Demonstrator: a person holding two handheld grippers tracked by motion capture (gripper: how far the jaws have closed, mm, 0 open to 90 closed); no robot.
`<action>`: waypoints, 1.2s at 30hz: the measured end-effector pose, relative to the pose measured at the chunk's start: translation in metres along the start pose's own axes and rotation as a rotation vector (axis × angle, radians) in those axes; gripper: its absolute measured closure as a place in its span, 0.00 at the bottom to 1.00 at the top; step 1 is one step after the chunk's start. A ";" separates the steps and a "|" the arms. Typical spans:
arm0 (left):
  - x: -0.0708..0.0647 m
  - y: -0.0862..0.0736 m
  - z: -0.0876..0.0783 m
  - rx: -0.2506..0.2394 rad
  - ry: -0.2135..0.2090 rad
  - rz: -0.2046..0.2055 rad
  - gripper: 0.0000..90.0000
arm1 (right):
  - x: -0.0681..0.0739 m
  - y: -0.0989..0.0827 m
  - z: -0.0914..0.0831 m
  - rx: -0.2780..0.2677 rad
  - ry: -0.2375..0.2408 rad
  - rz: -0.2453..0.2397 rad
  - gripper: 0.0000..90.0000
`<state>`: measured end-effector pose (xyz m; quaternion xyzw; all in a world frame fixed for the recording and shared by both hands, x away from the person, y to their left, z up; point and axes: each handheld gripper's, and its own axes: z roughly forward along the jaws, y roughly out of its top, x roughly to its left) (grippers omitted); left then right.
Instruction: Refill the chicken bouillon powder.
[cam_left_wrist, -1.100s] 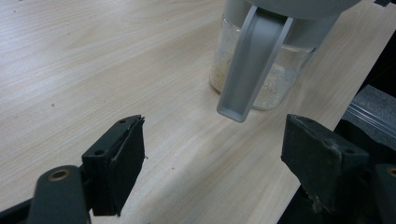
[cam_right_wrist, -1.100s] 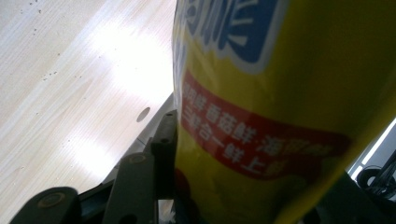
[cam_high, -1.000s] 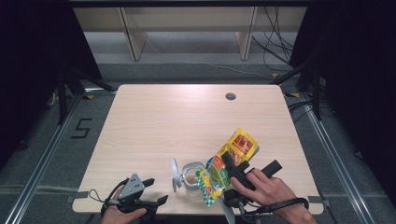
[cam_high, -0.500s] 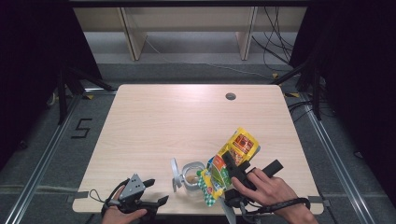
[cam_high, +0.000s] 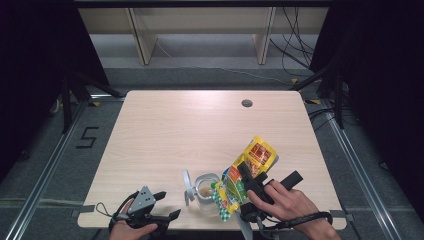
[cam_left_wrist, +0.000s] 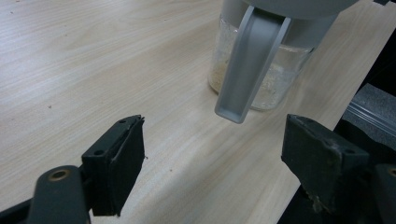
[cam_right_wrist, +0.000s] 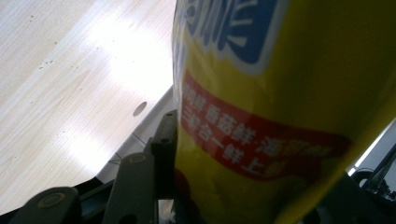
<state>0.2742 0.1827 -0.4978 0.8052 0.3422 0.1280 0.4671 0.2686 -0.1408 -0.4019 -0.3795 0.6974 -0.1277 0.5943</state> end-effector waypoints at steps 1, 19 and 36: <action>0.000 0.000 0.000 -0.009 0.000 -0.002 0.23 | -0.001 0.000 0.001 -0.006 0.017 -0.006 0.63; 0.000 0.001 0.000 0.002 -0.002 0.001 0.23 | -0.001 0.001 0.001 -0.007 0.016 -0.008 0.63; 0.000 0.001 0.001 0.000 -0.010 0.004 0.23 | 0.000 0.000 0.001 -0.007 0.016 -0.004 0.63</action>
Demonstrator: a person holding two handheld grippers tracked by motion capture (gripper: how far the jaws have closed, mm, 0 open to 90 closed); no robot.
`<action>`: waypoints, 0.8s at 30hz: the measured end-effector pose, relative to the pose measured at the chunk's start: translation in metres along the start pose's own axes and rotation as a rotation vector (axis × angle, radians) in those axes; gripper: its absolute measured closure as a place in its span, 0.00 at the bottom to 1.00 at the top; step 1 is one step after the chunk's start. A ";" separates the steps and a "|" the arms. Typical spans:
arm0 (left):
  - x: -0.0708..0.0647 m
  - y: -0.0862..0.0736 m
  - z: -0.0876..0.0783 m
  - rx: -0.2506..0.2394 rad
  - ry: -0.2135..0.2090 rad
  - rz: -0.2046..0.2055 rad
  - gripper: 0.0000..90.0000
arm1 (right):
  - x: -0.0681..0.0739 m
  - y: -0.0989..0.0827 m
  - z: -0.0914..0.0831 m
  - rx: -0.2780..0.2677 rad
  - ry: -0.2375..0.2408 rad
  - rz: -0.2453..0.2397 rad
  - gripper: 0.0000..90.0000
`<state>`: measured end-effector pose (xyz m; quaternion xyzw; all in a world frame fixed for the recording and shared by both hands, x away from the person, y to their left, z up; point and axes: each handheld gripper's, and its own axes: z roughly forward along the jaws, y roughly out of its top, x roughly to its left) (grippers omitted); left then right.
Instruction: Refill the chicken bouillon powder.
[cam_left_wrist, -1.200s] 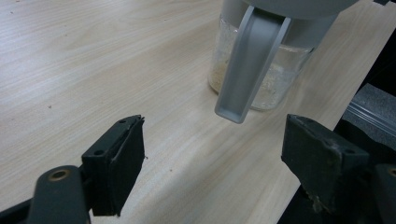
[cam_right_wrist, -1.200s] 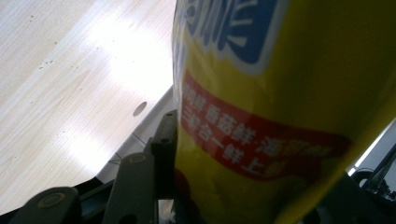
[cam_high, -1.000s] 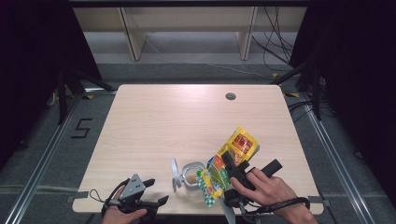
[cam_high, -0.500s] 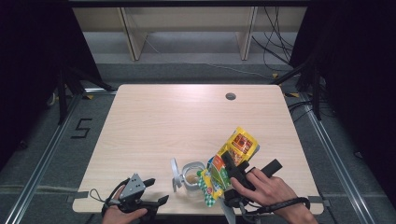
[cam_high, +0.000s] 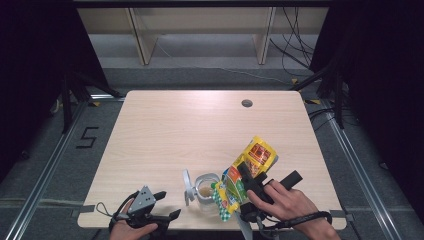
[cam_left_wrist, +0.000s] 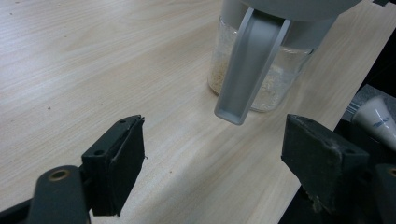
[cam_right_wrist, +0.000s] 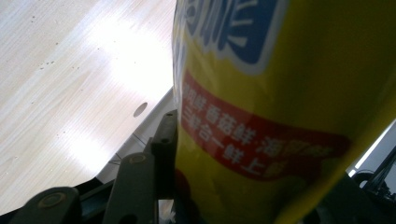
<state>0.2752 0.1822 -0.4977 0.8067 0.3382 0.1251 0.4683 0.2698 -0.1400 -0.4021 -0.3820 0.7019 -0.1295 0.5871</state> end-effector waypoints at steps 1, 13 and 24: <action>-0.001 -0.001 0.000 0.008 0.004 -0.024 0.23 | 0.000 0.000 0.000 0.000 -0.001 -0.002 0.63; -0.002 -0.001 0.000 0.000 0.002 -0.028 0.23 | -0.001 0.001 0.000 -0.003 -0.003 0.005 0.63; -0.002 -0.001 0.000 -0.002 0.001 -0.028 0.23 | -0.002 0.001 -0.001 0.002 -0.012 -0.004 0.63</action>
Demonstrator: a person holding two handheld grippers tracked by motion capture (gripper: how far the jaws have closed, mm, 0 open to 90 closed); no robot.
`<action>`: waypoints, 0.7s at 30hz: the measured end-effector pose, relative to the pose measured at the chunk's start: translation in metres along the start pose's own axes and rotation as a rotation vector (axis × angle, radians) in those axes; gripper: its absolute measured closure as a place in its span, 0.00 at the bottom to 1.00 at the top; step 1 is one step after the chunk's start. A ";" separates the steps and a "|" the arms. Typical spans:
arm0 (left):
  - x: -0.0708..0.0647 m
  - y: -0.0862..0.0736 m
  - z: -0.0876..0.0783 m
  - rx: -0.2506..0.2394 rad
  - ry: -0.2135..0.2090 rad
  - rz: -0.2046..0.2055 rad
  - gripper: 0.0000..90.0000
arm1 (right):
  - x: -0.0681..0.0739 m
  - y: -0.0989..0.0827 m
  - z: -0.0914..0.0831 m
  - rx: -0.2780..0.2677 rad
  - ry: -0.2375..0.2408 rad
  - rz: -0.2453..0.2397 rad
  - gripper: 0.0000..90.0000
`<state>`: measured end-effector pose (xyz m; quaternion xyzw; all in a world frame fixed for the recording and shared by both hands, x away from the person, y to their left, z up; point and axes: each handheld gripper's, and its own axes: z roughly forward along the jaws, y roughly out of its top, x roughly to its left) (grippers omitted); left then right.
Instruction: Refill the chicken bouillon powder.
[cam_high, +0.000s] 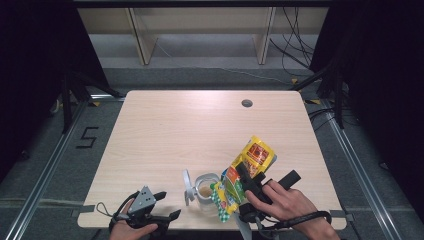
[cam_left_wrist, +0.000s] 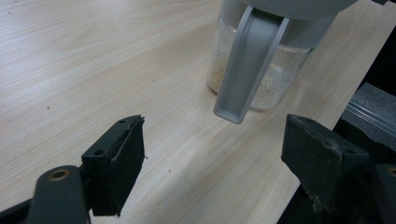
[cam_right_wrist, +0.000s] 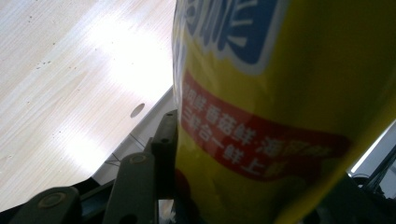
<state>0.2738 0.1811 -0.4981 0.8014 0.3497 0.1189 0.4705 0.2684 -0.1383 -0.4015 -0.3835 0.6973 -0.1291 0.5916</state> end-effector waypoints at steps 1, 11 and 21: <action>0.000 0.000 0.000 0.000 0.001 0.002 0.23 | 0.000 0.000 0.000 -0.005 0.010 0.001 0.63; 0.000 0.000 0.000 -0.001 0.001 0.001 0.23 | 0.001 -0.001 0.000 0.003 0.019 0.009 0.63; 0.000 0.000 0.000 -0.001 0.002 0.002 0.23 | 0.001 -0.003 0.000 0.003 0.006 0.007 0.63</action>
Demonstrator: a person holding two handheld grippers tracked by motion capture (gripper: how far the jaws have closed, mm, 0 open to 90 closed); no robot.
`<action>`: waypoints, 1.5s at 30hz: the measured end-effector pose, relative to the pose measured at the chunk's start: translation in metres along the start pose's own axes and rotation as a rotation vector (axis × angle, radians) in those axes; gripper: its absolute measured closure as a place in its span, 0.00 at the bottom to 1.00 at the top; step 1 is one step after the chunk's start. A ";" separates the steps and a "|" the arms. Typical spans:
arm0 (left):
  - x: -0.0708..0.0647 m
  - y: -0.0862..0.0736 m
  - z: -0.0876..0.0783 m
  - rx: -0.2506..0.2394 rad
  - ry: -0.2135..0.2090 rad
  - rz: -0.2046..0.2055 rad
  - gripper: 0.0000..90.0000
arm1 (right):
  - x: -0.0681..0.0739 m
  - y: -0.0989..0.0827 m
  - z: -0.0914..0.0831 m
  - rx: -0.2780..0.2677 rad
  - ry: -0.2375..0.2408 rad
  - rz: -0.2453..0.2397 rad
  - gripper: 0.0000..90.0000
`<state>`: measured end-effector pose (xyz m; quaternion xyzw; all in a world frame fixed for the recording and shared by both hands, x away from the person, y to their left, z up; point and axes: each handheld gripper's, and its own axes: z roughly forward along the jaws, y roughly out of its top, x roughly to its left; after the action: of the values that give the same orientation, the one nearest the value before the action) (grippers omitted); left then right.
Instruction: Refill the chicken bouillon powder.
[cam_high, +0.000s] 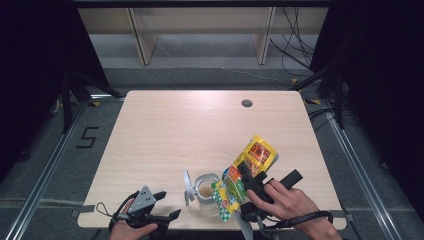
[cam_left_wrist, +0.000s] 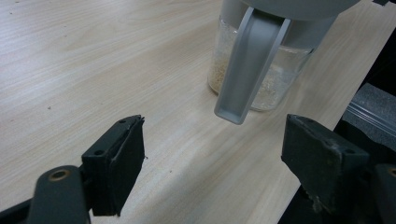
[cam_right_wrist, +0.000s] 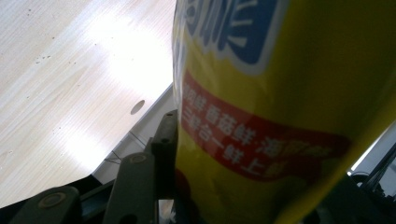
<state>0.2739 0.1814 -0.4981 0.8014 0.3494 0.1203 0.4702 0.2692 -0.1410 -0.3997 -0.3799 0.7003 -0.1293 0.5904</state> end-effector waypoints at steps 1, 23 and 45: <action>0.000 0.000 0.000 0.001 0.000 0.000 0.23 | 0.000 0.000 0.000 0.002 -0.008 -0.002 0.63; 0.001 0.001 -0.001 0.003 0.008 0.025 0.23 | 0.002 0.000 -0.001 0.020 0.003 0.018 0.63; 0.001 0.001 -0.001 0.005 0.008 0.025 0.23 | 0.002 -0.002 0.001 0.006 -0.004 0.001 0.63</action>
<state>0.2747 0.1827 -0.4968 0.8065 0.3415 0.1285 0.4652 0.2706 -0.1433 -0.4000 -0.3779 0.6991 -0.1303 0.5929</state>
